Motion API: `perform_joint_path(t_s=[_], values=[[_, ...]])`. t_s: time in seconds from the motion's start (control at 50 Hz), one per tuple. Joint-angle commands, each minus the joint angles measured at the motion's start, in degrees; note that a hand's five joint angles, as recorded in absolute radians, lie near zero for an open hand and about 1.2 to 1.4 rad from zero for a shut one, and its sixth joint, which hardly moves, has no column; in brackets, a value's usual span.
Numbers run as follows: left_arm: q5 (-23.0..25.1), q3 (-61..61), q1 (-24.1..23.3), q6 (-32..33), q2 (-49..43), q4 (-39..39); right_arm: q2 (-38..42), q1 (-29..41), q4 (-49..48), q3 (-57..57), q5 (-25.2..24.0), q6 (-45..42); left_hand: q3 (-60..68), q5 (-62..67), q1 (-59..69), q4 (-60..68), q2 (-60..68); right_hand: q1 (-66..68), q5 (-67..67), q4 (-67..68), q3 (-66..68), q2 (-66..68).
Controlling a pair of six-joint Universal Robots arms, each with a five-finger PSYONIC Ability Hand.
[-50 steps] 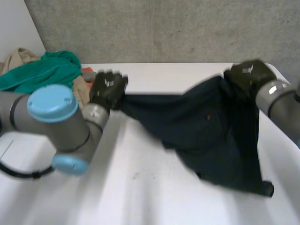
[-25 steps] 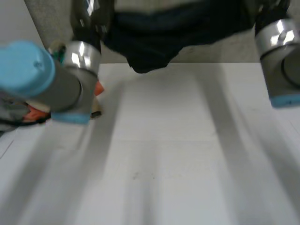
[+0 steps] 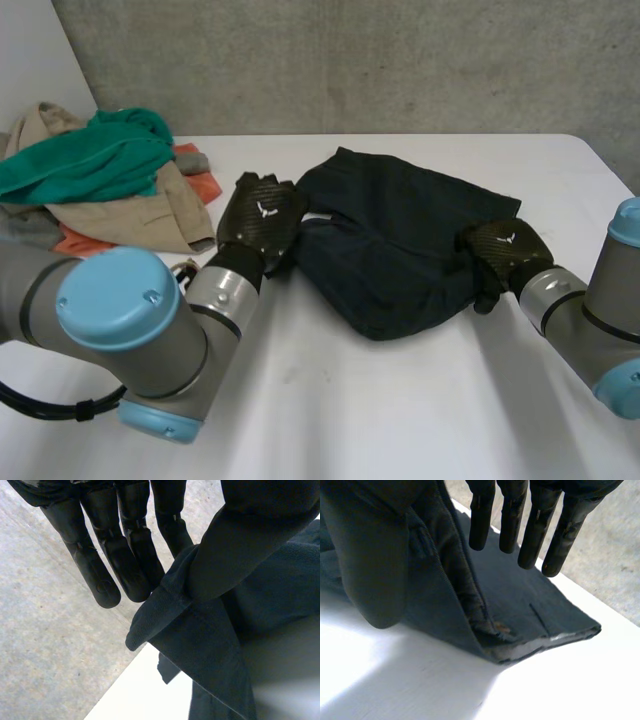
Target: Fold the laundry.
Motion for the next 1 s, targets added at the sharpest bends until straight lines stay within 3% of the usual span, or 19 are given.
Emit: perform_joint_path(t_s=[0.02,0.38,0.44,0.5,0.54,0.66,0.74,0.9,1.0], values=[[-0.01,3.1,1.09,-0.08,1.68,-2.2,-3.7,-0.25,2.25,3.56,-0.61,-0.22,11.74,14.55,14.07,11.26,11.7,3.33,0.58,0.46,0.43,0.14],[-0.01,15.41,2.68,-0.35,-3.94,-11.25,-9.43,3.08,-7.14,15.53,0.09,-1.18,11.74,14.55,14.07,11.26,11.7,6.69,3.94,3.82,3.78,3.49],[-0.1,15.94,2.68,-0.43,-4.29,-11.43,-8.9,3.88,-8.9,15.61,0.27,-1.27,11.74,14.55,14.07,11.26,11.7,14.91,12.16,12.04,12.01,11.72],[-0.19,15.76,2.85,-0.61,-4.38,-11.87,-6.1,3.97,-10.58,14.65,0.27,-1.53,11.74,14.55,14.07,11.26,11.7,34.72,31.97,31.85,31.82,31.53],[-0.19,15.15,2.85,-0.61,-4.38,-12.74,-4.95,3.97,-10.93,14.12,0.27,-2.58,11.74,14.55,14.07,11.26,11.7,55.96,53.21,53.09,53.06,52.77],[-0.19,11.73,2.33,0.18,-3.33,-18.71,-8.8,3.18,-9.44,13.94,0.44,-5.05,11.74,14.55,14.07,11.26,11.7,56.09,53.34,53.22,53.19,52.9],[-0.28,7.16,1.98,1.32,1.05,-25.48,-15.4,3.0,-1.9,13.51,0.35,-8.21,11.74,14.55,14.07,11.26,11.7,56.09,53.34,53.22,53.19,52.9],[-0.72,-7.69,1.45,11.24,16.17,-41.38,-21.2,1.24,35.7,9.55,-0.61,-21.55,11.74,14.55,14.07,11.26,11.7,56.09,53.34,53.22,53.19,52.9],[-0.37,-13.67,-2.06,14.85,21.63,-50.78,-23.05,-0.25,46.63,10.6,-0.44,-31.67,11.74,14.55,14.07,11.26,11.7,56.09,53.34,53.22,53.19,52.9]])
